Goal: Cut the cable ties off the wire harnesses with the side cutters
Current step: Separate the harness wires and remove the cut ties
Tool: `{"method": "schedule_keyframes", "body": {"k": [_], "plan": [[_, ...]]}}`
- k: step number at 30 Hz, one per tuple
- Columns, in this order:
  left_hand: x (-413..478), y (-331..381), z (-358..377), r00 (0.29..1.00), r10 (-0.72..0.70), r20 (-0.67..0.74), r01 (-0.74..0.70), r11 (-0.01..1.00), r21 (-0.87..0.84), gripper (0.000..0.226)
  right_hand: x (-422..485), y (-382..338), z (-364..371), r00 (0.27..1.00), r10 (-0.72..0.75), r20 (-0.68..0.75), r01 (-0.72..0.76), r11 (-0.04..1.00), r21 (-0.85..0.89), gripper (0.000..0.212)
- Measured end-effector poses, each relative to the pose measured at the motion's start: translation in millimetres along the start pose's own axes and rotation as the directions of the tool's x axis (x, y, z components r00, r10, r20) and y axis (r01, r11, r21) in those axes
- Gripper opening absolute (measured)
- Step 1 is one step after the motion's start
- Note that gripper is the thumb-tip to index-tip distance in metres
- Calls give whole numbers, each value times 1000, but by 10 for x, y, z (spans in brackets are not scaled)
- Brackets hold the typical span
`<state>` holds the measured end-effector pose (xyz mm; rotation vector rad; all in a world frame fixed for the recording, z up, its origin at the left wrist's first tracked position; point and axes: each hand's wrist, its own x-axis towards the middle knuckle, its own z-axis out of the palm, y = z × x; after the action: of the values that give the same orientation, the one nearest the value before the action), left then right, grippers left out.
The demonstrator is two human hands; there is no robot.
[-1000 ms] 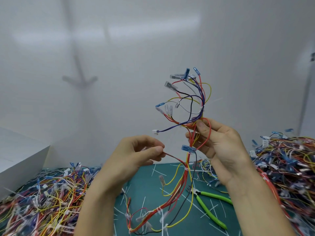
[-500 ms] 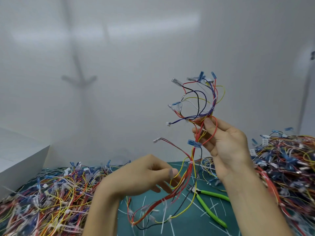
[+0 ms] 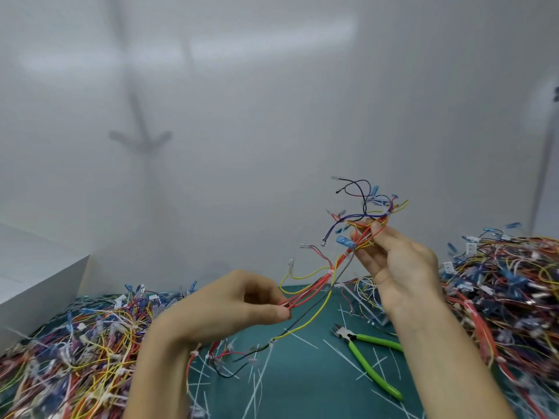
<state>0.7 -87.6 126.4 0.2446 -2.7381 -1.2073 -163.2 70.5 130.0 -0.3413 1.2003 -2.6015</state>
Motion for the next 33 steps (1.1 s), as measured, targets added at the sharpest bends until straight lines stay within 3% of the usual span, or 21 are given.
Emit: {"method": "schedule_keyframes", "body": {"k": [2,5,6,8,11,14,17,21,26,33], "plan": [[-8,-76,-29,998,-58,-38,61,995,77,21,-5,11,13,1000,-1,6,1,1000,-1,10],[-50,-138,-66,987,-156,-24,158,968,196,57,-11,-17,17,999,-33,-16,33,999,21,11],[-70,-154,-79,984,-175,-18,176,970,169,62,-6,-33,8,999,-43,-26,43,999,27,12],[-111,-173,-101,982,-189,-1,189,982,6,50,9,-62,-25,998,-50,-44,52,998,39,11],[-184,-151,-129,993,-119,5,119,984,-130,28,38,-70,-62,999,-37,-40,39,998,50,8],[-182,-83,-101,981,-92,-173,34,950,-311,22,66,-52,-74,999,-18,-33,20,998,57,8],[-109,-4,-75,907,-135,-399,-66,889,-453,21,71,-27,-60,1000,5,-12,-4,998,60,9],[16,77,-56,790,-187,-584,-221,801,-556,26,30,16,8,999,48,24,-50,994,95,5],[137,161,-38,734,-213,-645,-423,601,-679,30,-29,56,92,994,94,63,-102,985,137,6],[167,298,-11,751,-248,-613,-506,382,-774,37,-34,38,89,990,112,86,-126,975,182,6]]}}
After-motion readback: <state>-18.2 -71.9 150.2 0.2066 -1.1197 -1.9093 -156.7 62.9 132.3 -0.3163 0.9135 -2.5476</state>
